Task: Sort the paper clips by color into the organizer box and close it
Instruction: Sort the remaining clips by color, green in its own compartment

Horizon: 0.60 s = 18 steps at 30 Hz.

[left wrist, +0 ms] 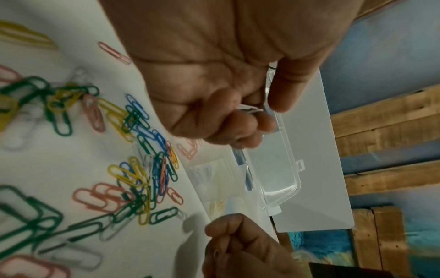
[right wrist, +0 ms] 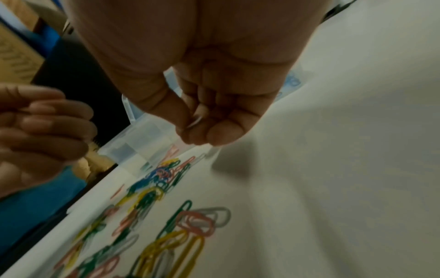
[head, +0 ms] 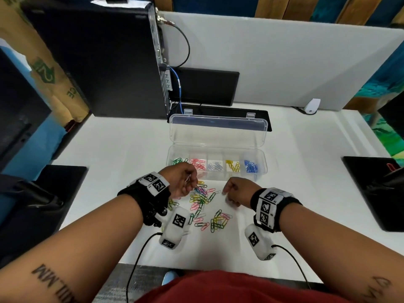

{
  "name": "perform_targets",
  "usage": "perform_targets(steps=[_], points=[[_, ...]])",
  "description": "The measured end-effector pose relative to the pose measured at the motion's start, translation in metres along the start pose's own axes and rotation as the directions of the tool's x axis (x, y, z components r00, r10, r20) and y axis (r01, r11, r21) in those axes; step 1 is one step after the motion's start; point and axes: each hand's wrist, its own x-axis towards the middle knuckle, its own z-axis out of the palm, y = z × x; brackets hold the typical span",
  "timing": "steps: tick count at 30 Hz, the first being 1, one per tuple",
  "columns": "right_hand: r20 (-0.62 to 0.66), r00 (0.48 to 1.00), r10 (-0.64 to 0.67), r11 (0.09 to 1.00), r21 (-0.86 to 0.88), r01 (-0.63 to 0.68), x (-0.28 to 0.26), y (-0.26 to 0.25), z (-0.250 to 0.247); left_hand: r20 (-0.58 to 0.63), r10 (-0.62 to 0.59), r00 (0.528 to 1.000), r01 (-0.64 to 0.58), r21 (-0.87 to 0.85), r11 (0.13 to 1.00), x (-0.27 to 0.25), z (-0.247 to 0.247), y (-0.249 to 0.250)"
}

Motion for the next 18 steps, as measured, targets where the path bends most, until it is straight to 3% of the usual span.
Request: perform_targets(steps=[3,5,6,8,10,12,18], points=[[0.008,0.999,0.034,0.999,0.010,-0.034,0.007,-0.004,0.007,-0.033,-0.006,0.999,0.008,0.065,0.998,0.000,-0.001,-0.004],[0.016,1.000,0.018,1.000,0.011,-0.018,0.011,-0.005,0.010,-0.070,0.073,0.995,-0.048,0.314,0.948,-0.001,0.000,-0.008],[0.008,1.000,-0.015,0.999,-0.043,0.016,0.014,-0.006,0.011,-0.071,0.136,0.988,-0.084,0.497,0.864,-0.002,-0.001,-0.010],[0.008,0.996,-0.092,0.969,-0.230,0.092,0.016,-0.007,0.010,-0.014,0.238,0.971,-0.131,0.805,0.578,-0.005,0.000,-0.016],[0.058,0.989,-0.133,0.886,-0.441,0.145,0.019,-0.008,0.010,0.051,0.246,0.968,-0.138,0.927,0.350,-0.009,0.003,-0.021],[0.096,0.988,-0.120,0.813,-0.562,0.153,0.020,-0.007,0.012,0.107,0.244,0.964,-0.154,0.971,0.181,-0.010,0.008,-0.026],[0.066,0.993,-0.098,0.806,-0.581,0.118,0.018,0.005,0.011,0.186,0.203,0.961,-0.188,0.982,-0.011,0.000,0.020,-0.033]])
